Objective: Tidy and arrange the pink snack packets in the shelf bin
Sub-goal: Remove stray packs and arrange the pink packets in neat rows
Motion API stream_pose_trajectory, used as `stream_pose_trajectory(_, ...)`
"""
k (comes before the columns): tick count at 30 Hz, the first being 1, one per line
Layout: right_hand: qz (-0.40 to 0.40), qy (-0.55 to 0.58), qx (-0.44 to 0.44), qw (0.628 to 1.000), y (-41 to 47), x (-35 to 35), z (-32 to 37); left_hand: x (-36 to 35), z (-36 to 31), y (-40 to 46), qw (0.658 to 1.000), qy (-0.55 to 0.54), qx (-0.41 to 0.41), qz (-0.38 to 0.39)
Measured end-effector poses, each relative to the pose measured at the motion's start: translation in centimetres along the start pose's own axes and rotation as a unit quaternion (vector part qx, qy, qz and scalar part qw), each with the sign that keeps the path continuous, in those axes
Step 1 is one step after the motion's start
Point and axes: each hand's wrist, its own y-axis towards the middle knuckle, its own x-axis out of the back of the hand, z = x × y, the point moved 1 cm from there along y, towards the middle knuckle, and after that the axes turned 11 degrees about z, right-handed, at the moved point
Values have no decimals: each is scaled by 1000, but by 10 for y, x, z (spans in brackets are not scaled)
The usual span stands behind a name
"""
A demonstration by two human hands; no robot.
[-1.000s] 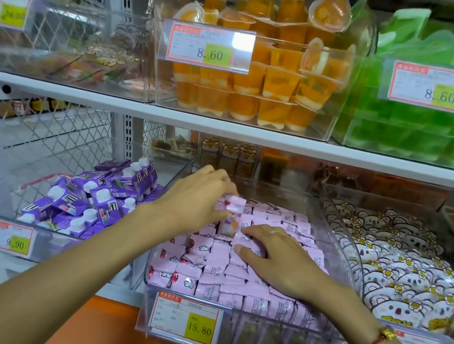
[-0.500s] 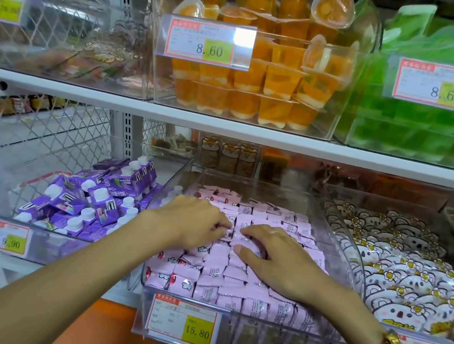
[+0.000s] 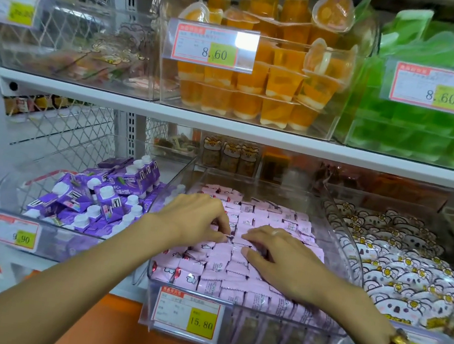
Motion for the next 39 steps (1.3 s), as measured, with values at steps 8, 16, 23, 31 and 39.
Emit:
stream_pose_trajectory(8, 14, 2, -1, 1000, 0, -1, 0, -2, -4, -5, 980, -127, 22, -150)
stream_pose_trajectory(16, -3, 40, -8, 999, -6, 4, 5, 15, -6, -29, 807, -464, 15, -365)
stream_pose_trajectory(23, -242, 356, 82, 899, -4, 22, 41, 16, -15, -30, 650, -698, 51, -296)
stream_pose_trajectory(31, -194, 618, -18, 762, -9, 38, 32, 24, -9, -40, 947, -99, -86, -295)
stream_pose_trajectory(39, -109, 679, -4, 726, -12, 43, 31, 24, -12, -36, 938, -197, -80, -275)
